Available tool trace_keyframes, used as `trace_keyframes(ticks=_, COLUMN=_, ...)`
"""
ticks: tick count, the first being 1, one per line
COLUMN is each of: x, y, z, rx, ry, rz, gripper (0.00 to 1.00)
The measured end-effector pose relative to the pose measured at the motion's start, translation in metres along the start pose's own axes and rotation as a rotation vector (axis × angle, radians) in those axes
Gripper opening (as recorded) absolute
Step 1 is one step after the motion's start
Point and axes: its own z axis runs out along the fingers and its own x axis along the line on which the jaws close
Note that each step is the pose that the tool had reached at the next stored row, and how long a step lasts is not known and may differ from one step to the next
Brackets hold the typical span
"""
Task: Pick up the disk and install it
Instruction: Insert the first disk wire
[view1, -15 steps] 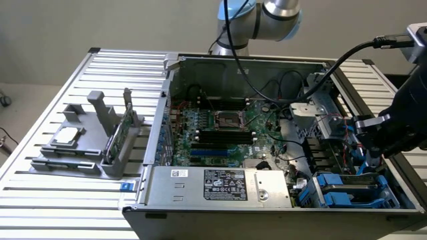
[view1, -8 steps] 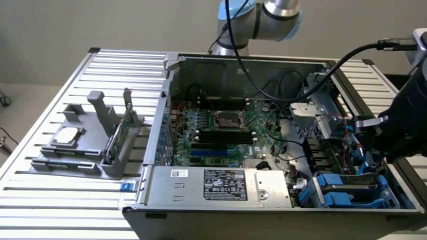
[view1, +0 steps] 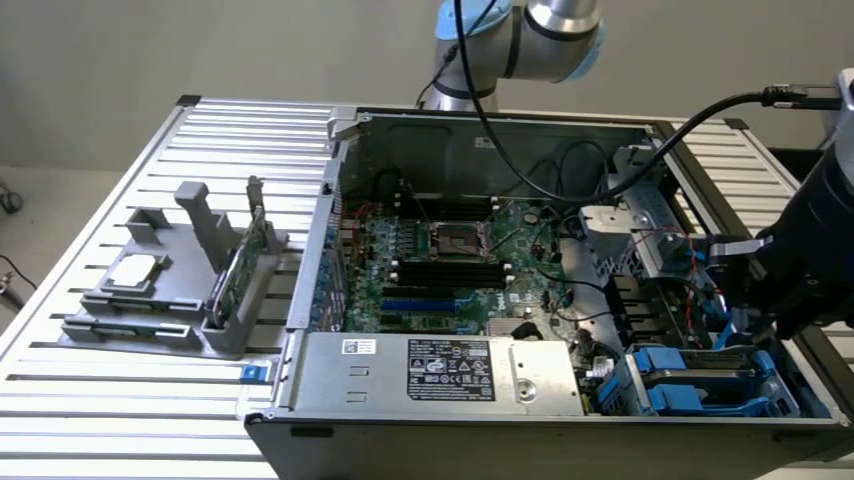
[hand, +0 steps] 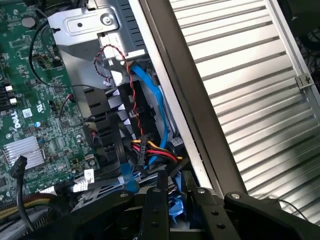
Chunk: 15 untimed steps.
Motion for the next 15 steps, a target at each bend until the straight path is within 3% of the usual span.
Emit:
trace_keyframes(ticks=1, x=-0.0001, y=-0.0005, z=0.0000, rx=0.0018, ry=0.0005, rz=0.005, gripper=0.25)
trace_keyframes(ticks=3, x=-0.0004, y=-0.0013, z=0.0000, rx=0.0066, ry=0.0091, rz=0.011, gripper=0.25)
trace_keyframes(ticks=6, x=-0.0009, y=-0.0020, z=-0.0002, rx=0.0187, ry=0.0361, rz=0.018, gripper=0.25)
trace_keyframes(ticks=8, x=-0.0011, y=-0.0025, z=-0.0003, rx=0.0249, ry=0.0473, rz=0.025, gripper=0.25)
trace_keyframes(ticks=10, x=-0.0011, y=-0.0029, z=-0.0004, rx=0.0296, ry=0.0484, rz=0.040, gripper=0.25)
trace_keyframes(ticks=15, x=-0.0013, y=-0.0030, z=-0.0002, rx=0.0410, ry=0.0350, rz=0.101, gripper=0.25)
